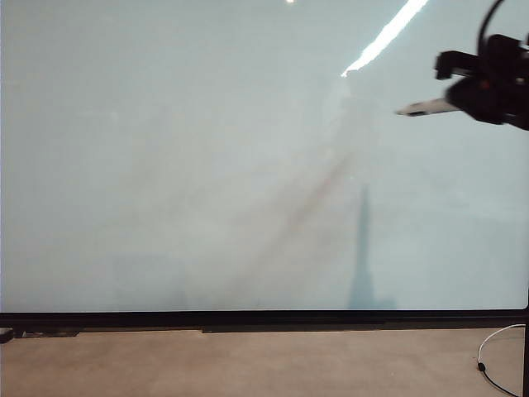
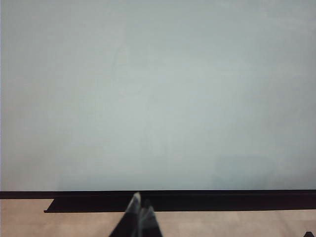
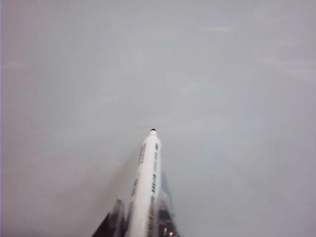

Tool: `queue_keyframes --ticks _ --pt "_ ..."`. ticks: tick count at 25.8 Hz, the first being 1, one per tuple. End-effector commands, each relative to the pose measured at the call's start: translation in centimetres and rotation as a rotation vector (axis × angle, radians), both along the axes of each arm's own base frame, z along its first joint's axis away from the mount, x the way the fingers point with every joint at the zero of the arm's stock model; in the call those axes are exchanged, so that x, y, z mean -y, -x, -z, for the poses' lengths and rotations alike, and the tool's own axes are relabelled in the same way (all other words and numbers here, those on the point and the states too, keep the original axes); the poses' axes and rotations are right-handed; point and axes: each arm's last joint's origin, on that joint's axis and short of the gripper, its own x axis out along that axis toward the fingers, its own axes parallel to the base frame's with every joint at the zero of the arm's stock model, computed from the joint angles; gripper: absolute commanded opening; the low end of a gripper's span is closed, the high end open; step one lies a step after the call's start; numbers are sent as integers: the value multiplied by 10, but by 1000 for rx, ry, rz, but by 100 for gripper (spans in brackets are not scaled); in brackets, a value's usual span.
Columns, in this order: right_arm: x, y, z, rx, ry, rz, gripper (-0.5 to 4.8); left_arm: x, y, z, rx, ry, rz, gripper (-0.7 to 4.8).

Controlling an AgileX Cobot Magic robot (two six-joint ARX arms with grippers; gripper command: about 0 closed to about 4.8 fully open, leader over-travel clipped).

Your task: Pick up the pen on the shelf to the right of the whiteboard and draw a check mark.

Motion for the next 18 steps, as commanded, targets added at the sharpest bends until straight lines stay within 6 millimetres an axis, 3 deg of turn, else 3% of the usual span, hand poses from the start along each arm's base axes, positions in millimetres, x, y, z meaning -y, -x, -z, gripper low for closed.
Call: queue_keyframes --ticks 1,8,18 --pt "-8 -7 -6 -15 34 -122 -2 0 0 -2 9 -5 0 -4" --pt "-21 -21 -19 -48 78 -275 -3 0 0 -2 9 -5 0 -4" --pt "-31 -38 -21 -96 86 -321 -2 0 0 -2 9 -5 0 -4"
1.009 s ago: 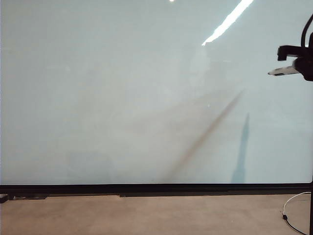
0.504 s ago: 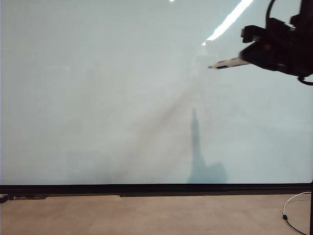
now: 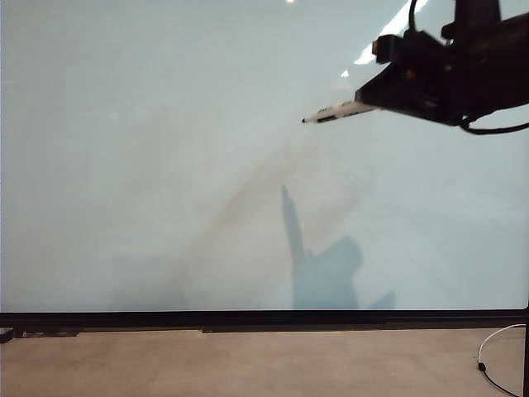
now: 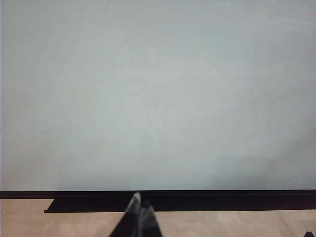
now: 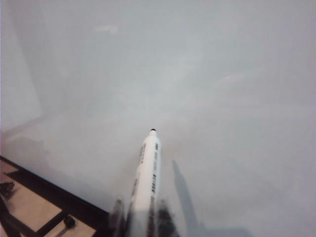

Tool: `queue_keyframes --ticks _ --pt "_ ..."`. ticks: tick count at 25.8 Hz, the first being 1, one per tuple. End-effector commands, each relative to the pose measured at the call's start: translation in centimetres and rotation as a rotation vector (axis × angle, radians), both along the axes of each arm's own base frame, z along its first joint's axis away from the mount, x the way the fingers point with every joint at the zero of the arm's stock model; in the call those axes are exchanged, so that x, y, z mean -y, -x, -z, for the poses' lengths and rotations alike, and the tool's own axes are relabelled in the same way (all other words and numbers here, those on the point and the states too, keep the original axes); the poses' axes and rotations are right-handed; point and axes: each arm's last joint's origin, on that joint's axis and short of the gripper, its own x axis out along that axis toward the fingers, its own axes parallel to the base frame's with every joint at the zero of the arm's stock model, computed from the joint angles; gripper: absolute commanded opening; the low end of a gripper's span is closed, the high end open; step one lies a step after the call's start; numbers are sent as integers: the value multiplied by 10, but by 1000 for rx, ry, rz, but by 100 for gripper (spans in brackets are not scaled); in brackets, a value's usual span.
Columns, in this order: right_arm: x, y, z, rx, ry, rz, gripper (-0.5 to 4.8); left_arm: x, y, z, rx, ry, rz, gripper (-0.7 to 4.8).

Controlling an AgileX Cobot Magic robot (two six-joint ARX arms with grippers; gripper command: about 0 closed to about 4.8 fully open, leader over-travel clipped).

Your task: Pick up the pen on the shelf to the right of the whiteboard and draw a check mark.

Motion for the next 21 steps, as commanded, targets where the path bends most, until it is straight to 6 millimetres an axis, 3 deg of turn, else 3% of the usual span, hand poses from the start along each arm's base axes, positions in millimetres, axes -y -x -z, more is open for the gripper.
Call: queue_keyframes --ticks 1,15,21 --pt "-4 -7 -1 -3 -4 -8 -2 0 0 -1 8 -5 0 -4" --pt "-29 -46 10 -10 12 -138 -2 0 0 -1 8 -5 0 -4" --pt "-31 -51 7 7 8 -111 -3 0 0 -2 9 -5 0 -4"
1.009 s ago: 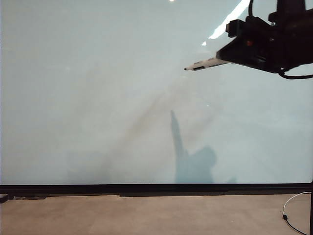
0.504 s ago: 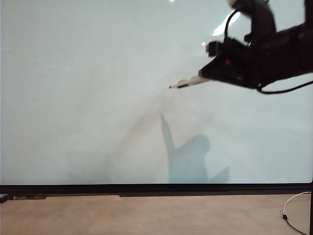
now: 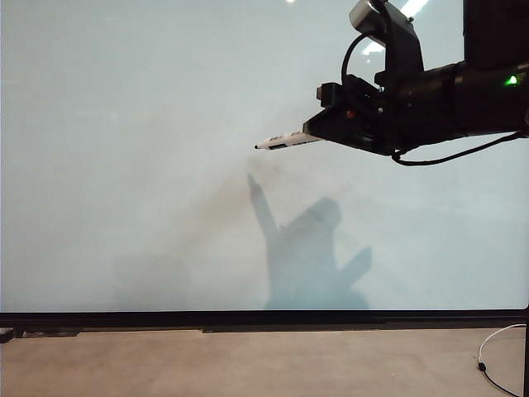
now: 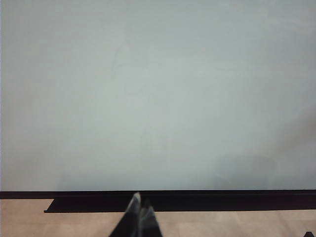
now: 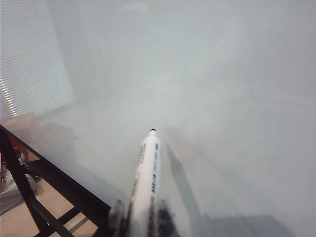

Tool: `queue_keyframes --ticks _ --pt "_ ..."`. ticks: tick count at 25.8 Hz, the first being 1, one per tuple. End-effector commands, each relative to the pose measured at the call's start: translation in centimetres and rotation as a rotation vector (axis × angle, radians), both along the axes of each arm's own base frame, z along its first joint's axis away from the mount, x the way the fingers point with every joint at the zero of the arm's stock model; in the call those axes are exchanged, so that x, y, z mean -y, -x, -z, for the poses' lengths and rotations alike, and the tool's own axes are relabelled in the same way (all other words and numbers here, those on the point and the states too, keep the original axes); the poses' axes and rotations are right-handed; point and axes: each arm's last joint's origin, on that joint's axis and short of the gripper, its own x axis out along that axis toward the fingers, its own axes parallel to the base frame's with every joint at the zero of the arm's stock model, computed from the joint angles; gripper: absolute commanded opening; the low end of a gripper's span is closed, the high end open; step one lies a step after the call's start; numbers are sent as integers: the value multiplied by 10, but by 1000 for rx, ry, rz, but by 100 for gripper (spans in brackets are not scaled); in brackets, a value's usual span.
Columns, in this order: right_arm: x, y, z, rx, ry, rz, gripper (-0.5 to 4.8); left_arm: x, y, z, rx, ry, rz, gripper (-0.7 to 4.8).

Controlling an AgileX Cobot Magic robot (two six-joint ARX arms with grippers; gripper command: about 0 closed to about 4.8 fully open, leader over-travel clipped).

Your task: Pick up the pen on the shelf to the right of the whiteboard and draw a check mark.

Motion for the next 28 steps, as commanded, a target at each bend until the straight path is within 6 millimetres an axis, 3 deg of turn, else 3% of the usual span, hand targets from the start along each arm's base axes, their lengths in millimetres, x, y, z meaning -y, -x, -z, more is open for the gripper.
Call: queue_keyframes --ticks 1,28 --pt "0 -1 -5 27 -16 30 -3 0 0 -2 9 -4 0 -4" --pt "2 -3 -9 129 30 95 -3 0 0 -2 9 -4 0 -5"
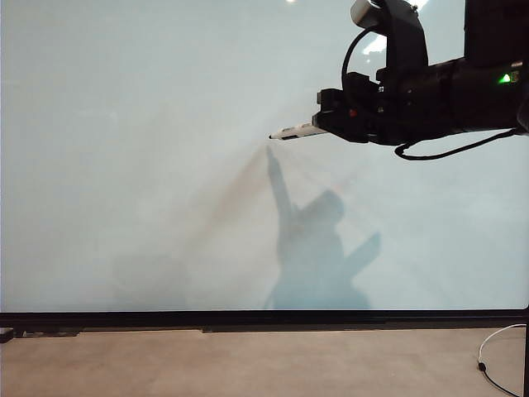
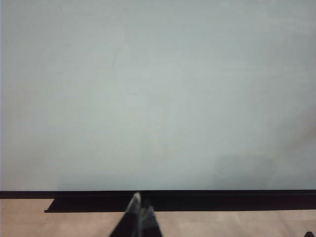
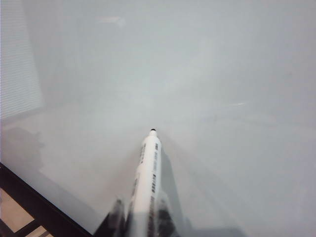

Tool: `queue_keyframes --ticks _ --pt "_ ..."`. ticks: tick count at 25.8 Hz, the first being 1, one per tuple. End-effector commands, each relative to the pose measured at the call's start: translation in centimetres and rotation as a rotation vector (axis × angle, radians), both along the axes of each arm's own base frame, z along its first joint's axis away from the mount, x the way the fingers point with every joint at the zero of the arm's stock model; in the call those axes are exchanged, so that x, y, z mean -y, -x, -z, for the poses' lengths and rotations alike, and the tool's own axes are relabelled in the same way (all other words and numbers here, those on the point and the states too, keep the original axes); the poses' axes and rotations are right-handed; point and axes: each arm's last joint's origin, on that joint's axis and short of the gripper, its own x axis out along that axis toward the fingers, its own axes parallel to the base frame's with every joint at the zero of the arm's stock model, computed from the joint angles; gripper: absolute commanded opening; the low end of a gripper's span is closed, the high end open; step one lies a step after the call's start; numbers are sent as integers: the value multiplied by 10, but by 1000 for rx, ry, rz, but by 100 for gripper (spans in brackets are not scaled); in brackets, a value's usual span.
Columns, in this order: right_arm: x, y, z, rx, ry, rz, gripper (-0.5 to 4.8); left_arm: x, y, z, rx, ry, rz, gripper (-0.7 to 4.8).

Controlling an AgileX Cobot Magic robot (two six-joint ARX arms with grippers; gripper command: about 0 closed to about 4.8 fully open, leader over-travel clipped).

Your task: Pick up the pen on the shelf to the right of the whiteboard and draw a check mark.

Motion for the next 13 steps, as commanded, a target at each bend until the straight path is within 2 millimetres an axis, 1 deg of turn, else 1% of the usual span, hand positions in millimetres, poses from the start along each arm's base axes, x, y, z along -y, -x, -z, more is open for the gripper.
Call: queue_keyframes --ticks 1,4,13 --pt "0 0 -5 34 -9 6 -3 0 0 -2 10 -5 0 -5" --pt "3 -3 -5 38 -5 -1 -3 0 0 -2 10 -5 0 -4" --pt "2 -11 -4 59 -7 -45 -3 0 0 -2 10 -5 0 -4"
